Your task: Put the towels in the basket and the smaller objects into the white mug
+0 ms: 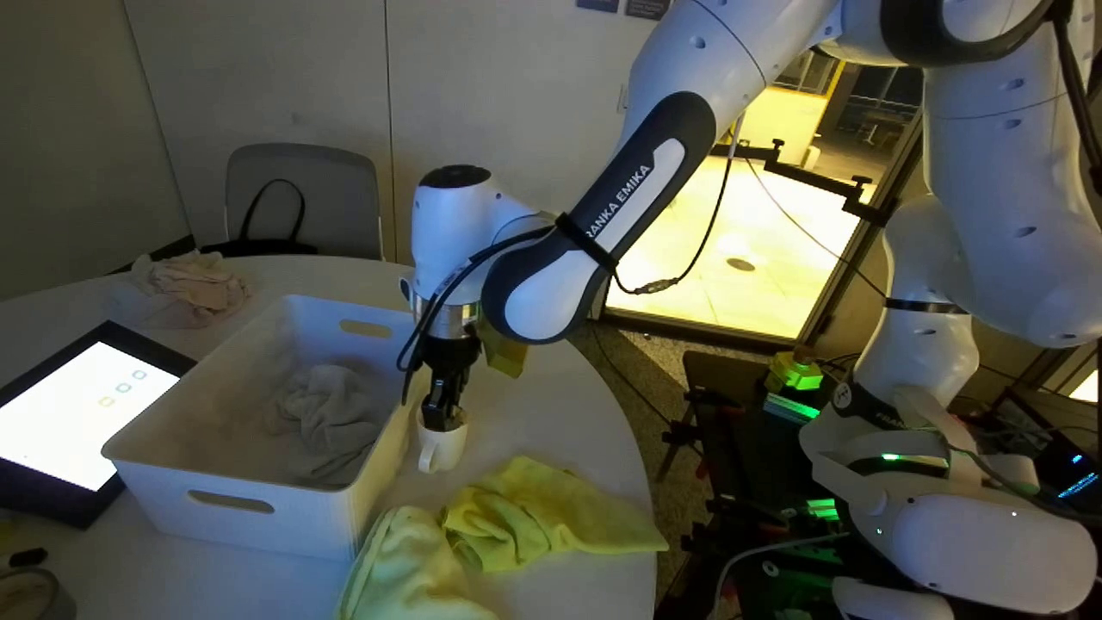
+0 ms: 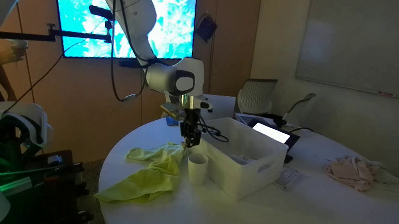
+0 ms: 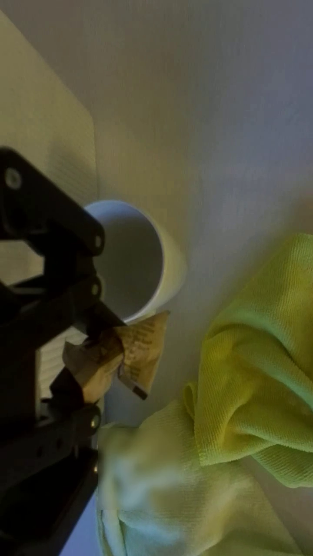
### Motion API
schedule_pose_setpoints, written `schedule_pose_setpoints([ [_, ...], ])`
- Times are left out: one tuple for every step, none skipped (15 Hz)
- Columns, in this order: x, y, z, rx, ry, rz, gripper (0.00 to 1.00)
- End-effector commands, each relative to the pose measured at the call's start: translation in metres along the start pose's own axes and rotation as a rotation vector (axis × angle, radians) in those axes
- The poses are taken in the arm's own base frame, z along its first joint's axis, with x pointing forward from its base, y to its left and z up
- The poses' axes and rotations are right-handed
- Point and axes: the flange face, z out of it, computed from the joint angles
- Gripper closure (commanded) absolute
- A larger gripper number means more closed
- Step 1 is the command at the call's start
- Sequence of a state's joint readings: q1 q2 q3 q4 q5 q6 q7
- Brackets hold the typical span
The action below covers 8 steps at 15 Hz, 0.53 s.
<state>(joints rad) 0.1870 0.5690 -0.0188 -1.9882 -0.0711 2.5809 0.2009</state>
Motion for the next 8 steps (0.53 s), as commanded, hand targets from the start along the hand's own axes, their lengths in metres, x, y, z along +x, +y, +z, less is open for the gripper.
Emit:
schedule_pose_setpoints([
  [0.0143, -0.0012, 0.0024, -0.013, 0.017, 0.0, 0.97],
  [0.0162, -0.0008, 0.0034, -0.013, 0.017, 0.0, 0.97],
  [0.018, -0.0001, 0.0039, -0.015, 0.019, 0.0, 0.97],
  [0.0196, 0.0007, 0.0039, -0.017, 0.022, 0.001, 0.97],
  [0.0211, 0.0015, 0.0045, -0.018, 0.024, 0.002, 0.97],
  [0.0225, 0.0024, 0.0043, -0.019, 0.026, 0.004, 0.97],
  [0.0235, 0.0034, 0.0037, -0.02, 0.028, 0.005, 0.97],
  [0.0242, 0.0044, 0.0039, -0.023, 0.031, 0.006, 0.97],
])
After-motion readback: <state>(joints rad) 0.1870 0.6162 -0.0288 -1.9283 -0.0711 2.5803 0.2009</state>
